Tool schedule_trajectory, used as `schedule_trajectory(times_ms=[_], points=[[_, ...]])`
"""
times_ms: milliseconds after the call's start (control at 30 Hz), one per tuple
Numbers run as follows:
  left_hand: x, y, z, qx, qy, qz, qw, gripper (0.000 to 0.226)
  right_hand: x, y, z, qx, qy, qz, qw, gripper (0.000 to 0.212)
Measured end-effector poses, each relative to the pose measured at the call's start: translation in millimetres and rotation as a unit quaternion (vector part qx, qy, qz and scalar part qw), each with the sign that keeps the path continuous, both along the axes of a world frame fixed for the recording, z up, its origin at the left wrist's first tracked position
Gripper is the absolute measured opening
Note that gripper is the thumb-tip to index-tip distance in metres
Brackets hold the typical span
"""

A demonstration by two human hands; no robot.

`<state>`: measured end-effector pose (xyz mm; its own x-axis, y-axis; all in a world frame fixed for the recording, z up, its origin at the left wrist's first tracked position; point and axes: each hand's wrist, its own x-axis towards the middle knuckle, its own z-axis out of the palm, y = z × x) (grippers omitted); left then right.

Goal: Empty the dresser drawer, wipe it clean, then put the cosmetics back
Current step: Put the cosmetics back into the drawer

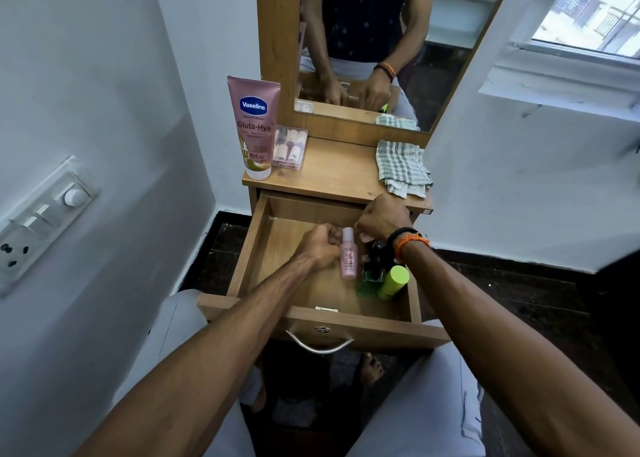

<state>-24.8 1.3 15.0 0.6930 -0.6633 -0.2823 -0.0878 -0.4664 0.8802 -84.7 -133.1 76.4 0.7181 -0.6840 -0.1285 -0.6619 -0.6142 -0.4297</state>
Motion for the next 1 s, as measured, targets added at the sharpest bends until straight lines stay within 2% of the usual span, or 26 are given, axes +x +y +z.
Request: schedule_trajectory(times_ms=[333, 533, 633, 733, 867, 1000], points=[[-2.4, 2.1, 8.5, 0.001, -0.015, 0.015, 1.000, 0.032, -20.9, -6.5, 16.2, 0.003, -0.094, -0.013, 0.995, 0.013], [2.4, 18.9, 30.4, -0.079, -0.042, 0.086, 0.992, 0.021, -11.7, 12.1, 29.6, 0.017, -0.158, 0.011, 0.987, 0.014], [7.3, 29.4, 45.5, -0.115, -0.123, 0.169, 0.971, 0.010, -2.8, 26.2, 39.3, 0.008, -0.183, 0.041, 0.982, 0.012], [16.7, 41.8, 62.8, -0.151, -0.201, 0.254, 0.934, 0.008, 8.2, 42.9, 53.8, -0.010, -0.227, 0.076, 0.971, 0.014], [38.5, 55.0, 86.6, -0.187, -0.196, 0.348, 0.897, 0.016, 30.9, 63.4, 80.0, -0.005, -0.296, 0.092, 0.951, 0.017], [62.7, 68.2, 105.9, -0.216, -0.197, 0.363, 0.885, 0.035, 56.7, 82.8, 96.3, 0.043, -0.327, 0.104, 0.938, 0.025]])
